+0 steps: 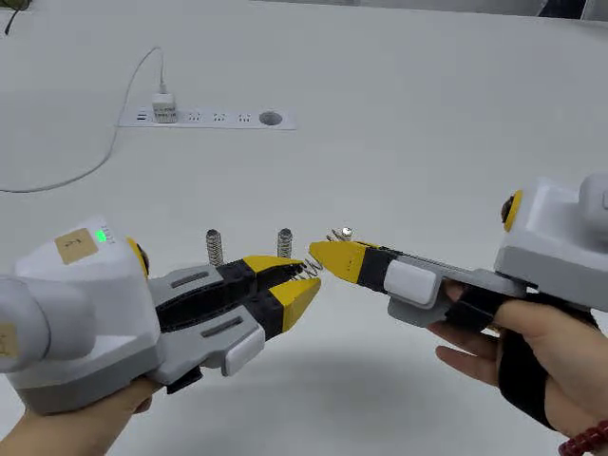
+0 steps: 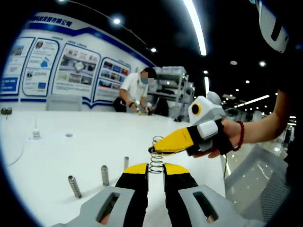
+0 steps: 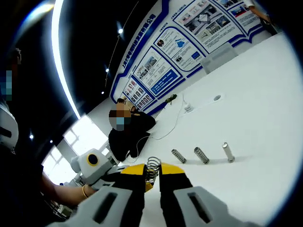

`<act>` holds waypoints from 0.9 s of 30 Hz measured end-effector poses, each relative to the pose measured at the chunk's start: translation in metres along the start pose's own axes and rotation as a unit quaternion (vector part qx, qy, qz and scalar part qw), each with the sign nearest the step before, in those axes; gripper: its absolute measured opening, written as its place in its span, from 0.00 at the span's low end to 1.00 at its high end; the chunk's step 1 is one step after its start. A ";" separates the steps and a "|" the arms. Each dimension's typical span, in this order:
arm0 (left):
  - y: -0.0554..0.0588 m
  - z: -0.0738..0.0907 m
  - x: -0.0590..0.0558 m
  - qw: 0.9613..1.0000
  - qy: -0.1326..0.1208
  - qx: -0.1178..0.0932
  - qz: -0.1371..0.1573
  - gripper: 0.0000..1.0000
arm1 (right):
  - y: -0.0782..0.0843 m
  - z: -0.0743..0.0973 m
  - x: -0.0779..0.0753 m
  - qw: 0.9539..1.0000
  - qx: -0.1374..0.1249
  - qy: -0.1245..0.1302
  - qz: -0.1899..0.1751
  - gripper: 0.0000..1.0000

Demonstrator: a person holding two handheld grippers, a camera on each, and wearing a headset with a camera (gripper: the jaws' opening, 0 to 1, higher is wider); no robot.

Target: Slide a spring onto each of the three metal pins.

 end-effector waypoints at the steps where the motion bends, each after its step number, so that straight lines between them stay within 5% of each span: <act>1: 0.000 0.000 0.000 1.000 -0.001 0.001 -0.001 0.13 | 0.000 0.000 0.000 1.000 0.000 0.001 0.001 0.11; 11: 0.014 0.004 0.008 0.998 -0.034 0.051 -0.033 0.24 | -0.011 0.003 -0.004 0.998 -0.013 0.038 0.047 0.11; 21: 0.027 0.010 0.018 0.993 -0.070 0.089 -0.043 0.35 | -0.028 0.005 -0.017 0.989 -0.024 0.094 0.112 0.11; 27: 0.031 0.015 0.023 0.991 -0.092 0.094 -0.033 0.43 | -0.040 0.006 -0.026 0.982 -0.026 0.122 0.139 0.11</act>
Point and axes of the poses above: the centre of the closed fingertips' face, and the gripper's own axes: z roughly backward along the fingers, x roughly to its left, y roughly out of its underside, the point moved 5 cm from there along z, roughly backward along the fingers, and after that the axes turned 12 degrees about x, right-handed, at the moved point
